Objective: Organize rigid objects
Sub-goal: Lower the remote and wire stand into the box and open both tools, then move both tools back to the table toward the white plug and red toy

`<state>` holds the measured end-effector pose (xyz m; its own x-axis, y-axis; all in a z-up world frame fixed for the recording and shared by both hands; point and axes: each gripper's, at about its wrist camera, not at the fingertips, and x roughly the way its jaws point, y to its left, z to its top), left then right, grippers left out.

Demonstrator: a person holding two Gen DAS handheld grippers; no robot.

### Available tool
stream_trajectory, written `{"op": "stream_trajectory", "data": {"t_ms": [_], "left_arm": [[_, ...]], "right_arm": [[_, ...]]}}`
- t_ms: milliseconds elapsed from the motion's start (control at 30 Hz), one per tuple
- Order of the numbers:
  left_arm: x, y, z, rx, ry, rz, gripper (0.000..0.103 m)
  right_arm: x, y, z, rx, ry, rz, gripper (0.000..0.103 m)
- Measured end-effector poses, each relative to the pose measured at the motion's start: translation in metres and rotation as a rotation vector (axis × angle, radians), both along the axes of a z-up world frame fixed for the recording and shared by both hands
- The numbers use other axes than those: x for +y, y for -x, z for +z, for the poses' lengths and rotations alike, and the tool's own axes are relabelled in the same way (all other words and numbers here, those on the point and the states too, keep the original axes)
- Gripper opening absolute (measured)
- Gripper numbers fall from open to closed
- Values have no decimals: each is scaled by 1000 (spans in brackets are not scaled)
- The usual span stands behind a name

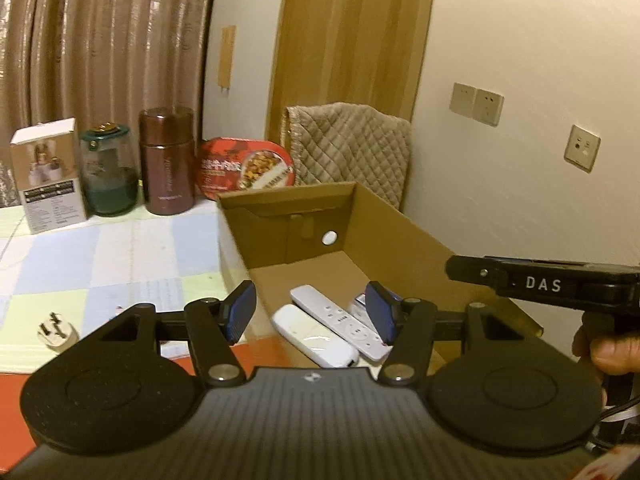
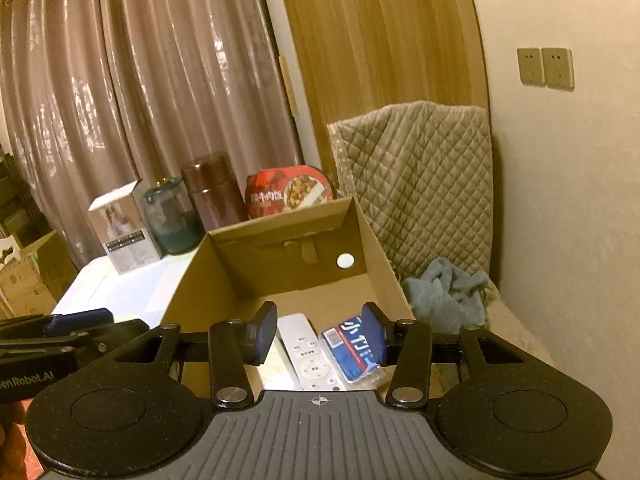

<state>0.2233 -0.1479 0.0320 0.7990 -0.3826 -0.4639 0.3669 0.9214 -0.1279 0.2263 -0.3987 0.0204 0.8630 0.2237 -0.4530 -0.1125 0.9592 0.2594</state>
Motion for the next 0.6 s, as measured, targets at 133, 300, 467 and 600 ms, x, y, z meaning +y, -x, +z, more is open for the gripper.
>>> {"op": "stream_trajectory", "data": {"t_ms": [133, 300, 467, 600], "left_arm": [[16, 4, 10, -16, 10, 24, 55], [47, 11, 21, -41, 10, 71, 56], [97, 20, 26, -48, -6, 160, 56], [141, 27, 22, -41, -29, 245, 55]], "right_arm": [[6, 5, 5, -26, -11, -2, 44], [23, 11, 13, -56, -28, 19, 45], [50, 19, 23, -121, -42, 70, 46], [80, 25, 29, -164, -39, 138, 49]]}}
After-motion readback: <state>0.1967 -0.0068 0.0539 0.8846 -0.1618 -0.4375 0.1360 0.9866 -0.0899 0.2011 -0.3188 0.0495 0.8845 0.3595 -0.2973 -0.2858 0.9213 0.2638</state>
